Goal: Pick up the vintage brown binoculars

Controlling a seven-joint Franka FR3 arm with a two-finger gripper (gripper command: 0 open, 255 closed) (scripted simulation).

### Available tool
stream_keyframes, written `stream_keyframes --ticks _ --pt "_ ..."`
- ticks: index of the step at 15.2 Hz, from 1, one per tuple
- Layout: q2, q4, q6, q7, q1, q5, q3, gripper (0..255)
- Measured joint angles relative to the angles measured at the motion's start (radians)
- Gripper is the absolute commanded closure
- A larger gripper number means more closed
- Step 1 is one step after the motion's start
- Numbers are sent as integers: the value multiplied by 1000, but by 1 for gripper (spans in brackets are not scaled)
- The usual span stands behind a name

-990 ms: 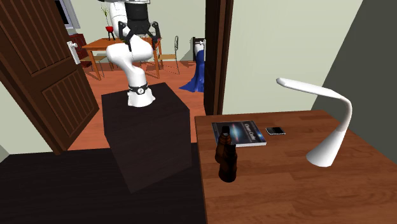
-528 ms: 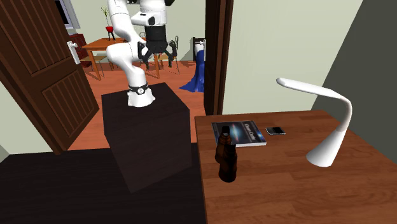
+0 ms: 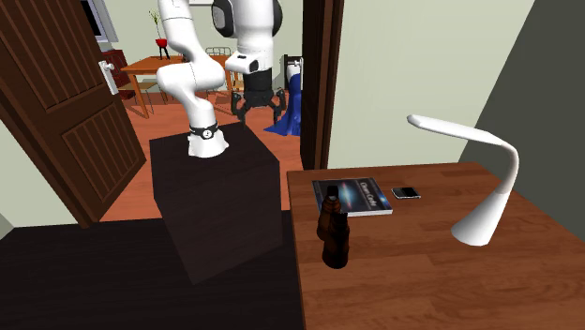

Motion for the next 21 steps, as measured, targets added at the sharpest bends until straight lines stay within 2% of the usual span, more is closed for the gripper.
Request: stream_keyframes --ticks 10,16,21 --pt "391 176 217 216 20 -87 59 0" --pt "616 342 275 331 61 -155 47 0" --pt "826 548 285 403 109 -199 18 0"
